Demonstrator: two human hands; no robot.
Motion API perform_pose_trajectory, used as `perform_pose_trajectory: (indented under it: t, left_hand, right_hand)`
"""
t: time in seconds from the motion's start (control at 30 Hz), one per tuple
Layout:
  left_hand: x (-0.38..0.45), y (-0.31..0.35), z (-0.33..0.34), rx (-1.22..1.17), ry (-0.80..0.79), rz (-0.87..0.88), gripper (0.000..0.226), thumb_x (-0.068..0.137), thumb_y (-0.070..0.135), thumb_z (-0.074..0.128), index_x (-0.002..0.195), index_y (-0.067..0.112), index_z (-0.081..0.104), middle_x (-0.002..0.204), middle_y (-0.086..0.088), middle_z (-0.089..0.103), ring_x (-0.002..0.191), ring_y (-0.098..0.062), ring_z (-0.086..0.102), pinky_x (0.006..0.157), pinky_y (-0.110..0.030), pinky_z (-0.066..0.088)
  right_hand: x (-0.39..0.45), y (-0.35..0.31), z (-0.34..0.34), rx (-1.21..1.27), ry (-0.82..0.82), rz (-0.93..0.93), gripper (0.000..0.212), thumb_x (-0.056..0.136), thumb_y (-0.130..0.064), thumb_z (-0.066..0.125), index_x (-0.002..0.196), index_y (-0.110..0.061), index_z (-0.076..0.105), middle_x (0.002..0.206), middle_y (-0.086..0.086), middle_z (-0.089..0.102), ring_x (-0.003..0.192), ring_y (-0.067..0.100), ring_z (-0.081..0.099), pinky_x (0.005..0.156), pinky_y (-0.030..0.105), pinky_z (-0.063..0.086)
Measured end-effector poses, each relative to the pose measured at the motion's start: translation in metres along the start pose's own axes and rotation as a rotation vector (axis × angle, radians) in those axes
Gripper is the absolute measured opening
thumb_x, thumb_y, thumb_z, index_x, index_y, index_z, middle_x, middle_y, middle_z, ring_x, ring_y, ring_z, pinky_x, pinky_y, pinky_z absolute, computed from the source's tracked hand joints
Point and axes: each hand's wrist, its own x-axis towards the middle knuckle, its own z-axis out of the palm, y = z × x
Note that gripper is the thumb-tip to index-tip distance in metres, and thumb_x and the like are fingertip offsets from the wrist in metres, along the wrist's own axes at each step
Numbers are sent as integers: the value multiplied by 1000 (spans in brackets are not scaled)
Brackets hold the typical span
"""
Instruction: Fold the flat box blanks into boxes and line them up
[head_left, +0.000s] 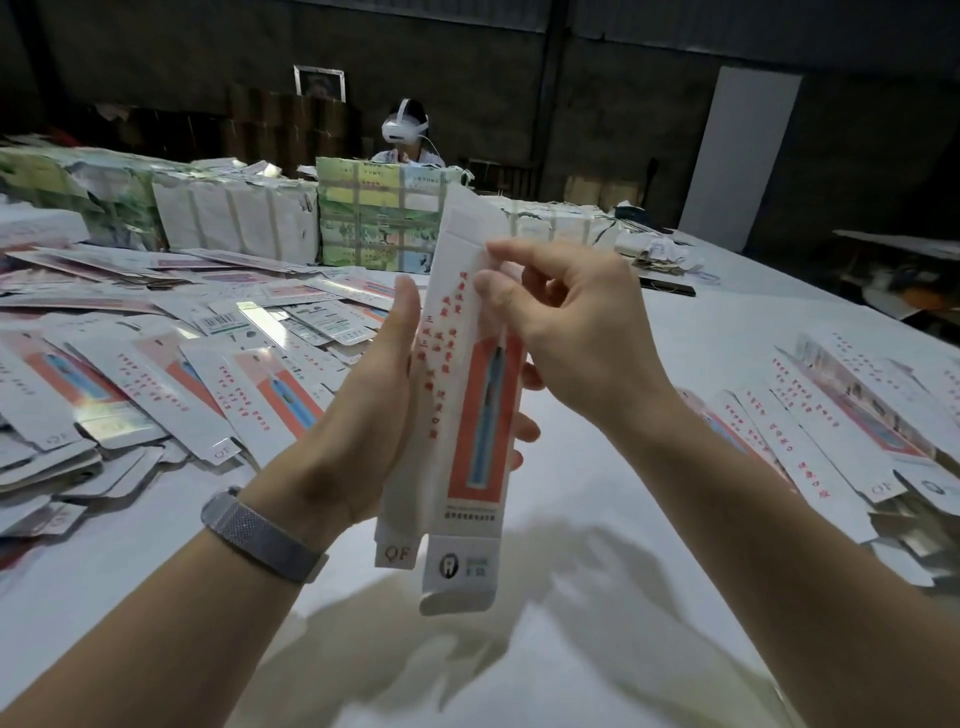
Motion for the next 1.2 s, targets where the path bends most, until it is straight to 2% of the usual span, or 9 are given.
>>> perform_pose_trajectory:
  t: [0.2,0.37,0.47,0.57,0.63,0.8,0.9,1.07,1.2]
  left_hand:
    - [3,-7,5,-12,-58,5,68,98,61,21,116,14,67,99,-12,76,75,-30,73,63,-35,61]
    - [8,-16,9,-19,-23,-73,66,97,68,29,121,15,61,89,-6,71,69,-22,64,62,-34,59]
    - [10,-17,10,39,-56,-34,75,82,73,54,136,21,47,88,-1,70,67,-17,64,64,-29,57]
    - [14,-20,11,183,27,39,82,66,44,79,137,32,40,104,-3,67,77,-15,72,65,-24,58]
    - [14,-19,10,190,88,100,77,65,30,77,133,38,44,111,-4,64,90,-14,71,69,-21,58]
    - [8,-14,8,-86,97,158,44,74,26,63,116,13,60,86,-6,72,71,-15,68,62,-26,59]
    - [12,-15,7,-189,165,193,63,78,27,65,136,19,40,92,-7,73,74,-22,72,62,-33,61]
    - [18,-25,11,-51,241,365,58,86,24,55,132,43,26,92,10,75,77,-19,75,64,-28,59]
    - [20,-27,9,108,226,474,67,86,24,53,143,44,21,108,14,68,93,-19,74,69,-29,60]
  right_hand:
    - [2,2,-2,183,62,82,14,94,-26,67,90,-14,74,80,-1,71,75,10,69,59,25,56]
    - [10,-2,-14,227,-11,206,23,96,-20,63,75,-13,69,56,-18,62,56,-10,56,49,8,40]
    - [11,-6,-17,254,-8,167,21,95,-19,64,78,-9,69,61,-14,64,58,-7,59,51,7,41]
    - [5,-10,-12,282,1,96,17,94,-20,65,78,-14,66,67,-12,66,63,-4,63,54,9,44]
    - [3,-9,-9,340,30,80,11,93,-23,67,84,-16,64,67,-9,61,62,-2,61,54,9,44]
    - [-3,0,10,464,-67,187,18,99,-29,56,118,-29,57,100,4,61,79,3,65,65,21,53]
    - [-11,1,21,636,-95,148,35,100,-22,51,131,-38,48,108,15,63,96,25,71,82,41,61]
    - [-18,2,30,671,-77,202,50,102,-31,49,148,-40,31,110,8,63,96,22,72,81,40,61]
    - [-17,3,29,676,-139,194,30,103,-26,48,131,-36,46,111,6,66,98,22,71,81,38,60]
